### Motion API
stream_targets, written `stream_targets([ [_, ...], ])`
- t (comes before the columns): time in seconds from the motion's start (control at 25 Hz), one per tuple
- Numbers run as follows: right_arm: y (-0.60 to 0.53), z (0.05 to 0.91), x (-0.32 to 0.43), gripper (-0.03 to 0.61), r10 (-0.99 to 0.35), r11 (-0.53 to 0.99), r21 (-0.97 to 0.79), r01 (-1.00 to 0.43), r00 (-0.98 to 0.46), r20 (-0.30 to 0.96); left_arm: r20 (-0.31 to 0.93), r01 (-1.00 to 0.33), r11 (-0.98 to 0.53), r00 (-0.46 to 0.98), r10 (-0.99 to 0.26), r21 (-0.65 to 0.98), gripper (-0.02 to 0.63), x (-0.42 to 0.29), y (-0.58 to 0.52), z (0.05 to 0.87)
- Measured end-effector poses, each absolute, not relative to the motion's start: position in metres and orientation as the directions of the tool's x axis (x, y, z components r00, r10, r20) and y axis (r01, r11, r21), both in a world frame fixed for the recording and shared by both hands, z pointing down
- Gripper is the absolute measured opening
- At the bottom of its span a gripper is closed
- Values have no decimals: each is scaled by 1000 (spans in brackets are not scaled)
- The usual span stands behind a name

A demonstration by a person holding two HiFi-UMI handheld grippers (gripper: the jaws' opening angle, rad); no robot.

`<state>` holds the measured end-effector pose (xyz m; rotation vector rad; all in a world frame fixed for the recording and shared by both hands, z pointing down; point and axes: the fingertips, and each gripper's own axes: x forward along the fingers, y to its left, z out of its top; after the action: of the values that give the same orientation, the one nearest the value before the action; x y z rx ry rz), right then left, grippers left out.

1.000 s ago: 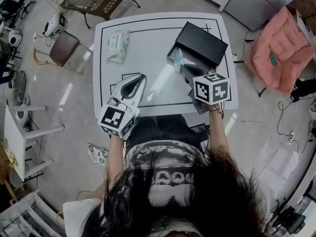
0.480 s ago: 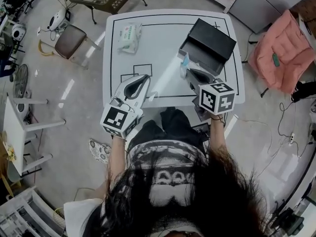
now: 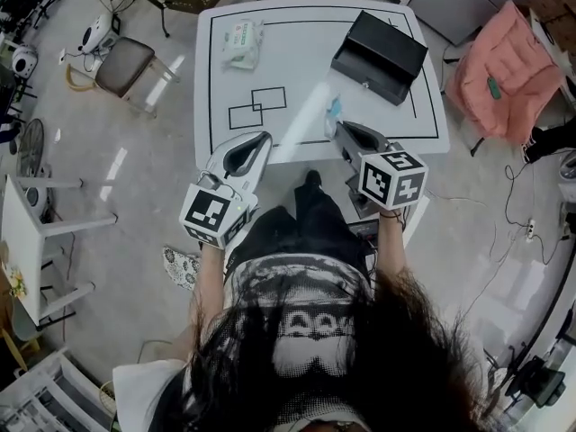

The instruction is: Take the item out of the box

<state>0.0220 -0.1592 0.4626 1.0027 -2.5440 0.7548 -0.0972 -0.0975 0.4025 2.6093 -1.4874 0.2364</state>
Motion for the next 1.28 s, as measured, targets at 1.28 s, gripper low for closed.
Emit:
stream_targets([
  [1.28,-77,471,22,11,-592,598,-318,-736,-673,444,202,-832,-550,552,-809,71,0,-102,-40,417],
])
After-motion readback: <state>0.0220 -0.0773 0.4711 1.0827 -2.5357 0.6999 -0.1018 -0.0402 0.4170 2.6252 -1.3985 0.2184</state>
